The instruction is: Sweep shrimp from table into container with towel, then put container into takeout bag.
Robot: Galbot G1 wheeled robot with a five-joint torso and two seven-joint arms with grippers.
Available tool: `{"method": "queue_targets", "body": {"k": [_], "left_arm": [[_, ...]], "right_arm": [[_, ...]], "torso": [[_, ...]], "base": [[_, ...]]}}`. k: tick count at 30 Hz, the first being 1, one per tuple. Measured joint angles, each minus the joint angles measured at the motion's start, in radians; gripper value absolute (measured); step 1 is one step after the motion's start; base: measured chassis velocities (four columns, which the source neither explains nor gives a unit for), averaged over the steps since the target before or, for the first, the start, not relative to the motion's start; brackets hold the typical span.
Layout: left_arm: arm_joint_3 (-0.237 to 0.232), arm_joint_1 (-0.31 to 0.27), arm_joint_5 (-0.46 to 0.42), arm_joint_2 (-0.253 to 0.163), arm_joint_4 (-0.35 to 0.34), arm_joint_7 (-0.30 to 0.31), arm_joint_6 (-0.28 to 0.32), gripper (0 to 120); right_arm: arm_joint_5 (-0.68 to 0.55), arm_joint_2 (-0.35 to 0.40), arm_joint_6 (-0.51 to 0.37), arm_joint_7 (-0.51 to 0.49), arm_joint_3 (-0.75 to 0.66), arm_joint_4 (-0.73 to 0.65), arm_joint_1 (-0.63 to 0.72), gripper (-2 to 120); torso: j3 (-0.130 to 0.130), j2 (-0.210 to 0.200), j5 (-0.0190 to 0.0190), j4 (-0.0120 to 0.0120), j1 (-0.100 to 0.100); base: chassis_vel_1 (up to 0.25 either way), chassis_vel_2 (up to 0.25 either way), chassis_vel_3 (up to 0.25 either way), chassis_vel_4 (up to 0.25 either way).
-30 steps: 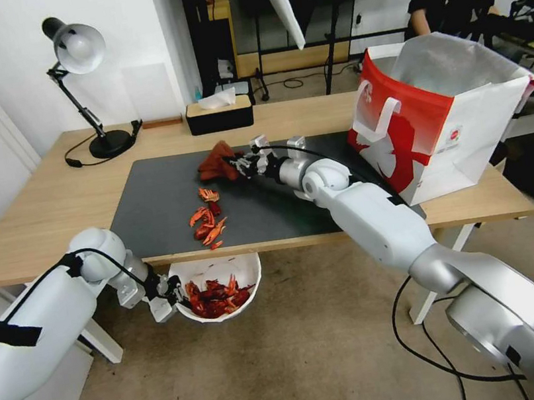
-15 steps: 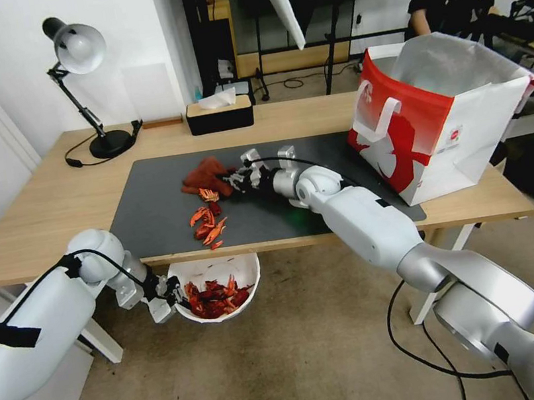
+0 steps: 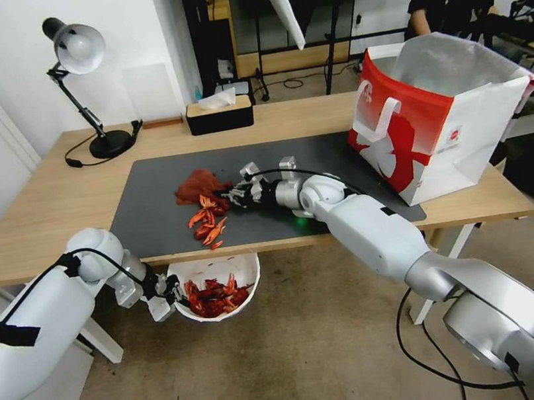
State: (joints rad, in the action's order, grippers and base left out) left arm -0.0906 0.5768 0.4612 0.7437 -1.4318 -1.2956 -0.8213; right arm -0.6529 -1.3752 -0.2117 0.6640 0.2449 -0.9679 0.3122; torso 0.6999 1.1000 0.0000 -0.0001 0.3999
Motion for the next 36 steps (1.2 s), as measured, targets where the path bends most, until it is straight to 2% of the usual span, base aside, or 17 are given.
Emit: {"method": "queue_targets", "body": {"k": [16, 23, 36], "left_arm": [[0.022, 0.015, -0.002, -0.019, -0.018, 0.001, 0.003, 0], [0.046, 0.036, -0.003, -0.03, -0.025, 0.001, 0.004, 0], [0.062, 0.049, -0.004, -0.041, -0.03, 0.003, 0.005, 0]], "right_arm": [[-0.015, 0.041, -0.01, 0.014, 0.042, -0.096, 0.034, 4], [-0.025, 0.062, -0.016, 0.018, 0.074, -0.155, 0.051, 4], [-0.052, 0.136, -0.02, 0.018, 0.1, -0.299, 0.127, 4]], "torso": [[0.0, 0.0, 0.0, 0.0, 0.0], [0.0, 0.0, 0.0, 0.0002, 0.0], [0.0, 0.0, 0.0001, 0.0, 0.0]], "base": [[0.0, 0.0, 0.0, 0.0], [0.0, 0.0, 0.0, 0.0], [0.0, 0.0, 0.0, 0.0]]}}
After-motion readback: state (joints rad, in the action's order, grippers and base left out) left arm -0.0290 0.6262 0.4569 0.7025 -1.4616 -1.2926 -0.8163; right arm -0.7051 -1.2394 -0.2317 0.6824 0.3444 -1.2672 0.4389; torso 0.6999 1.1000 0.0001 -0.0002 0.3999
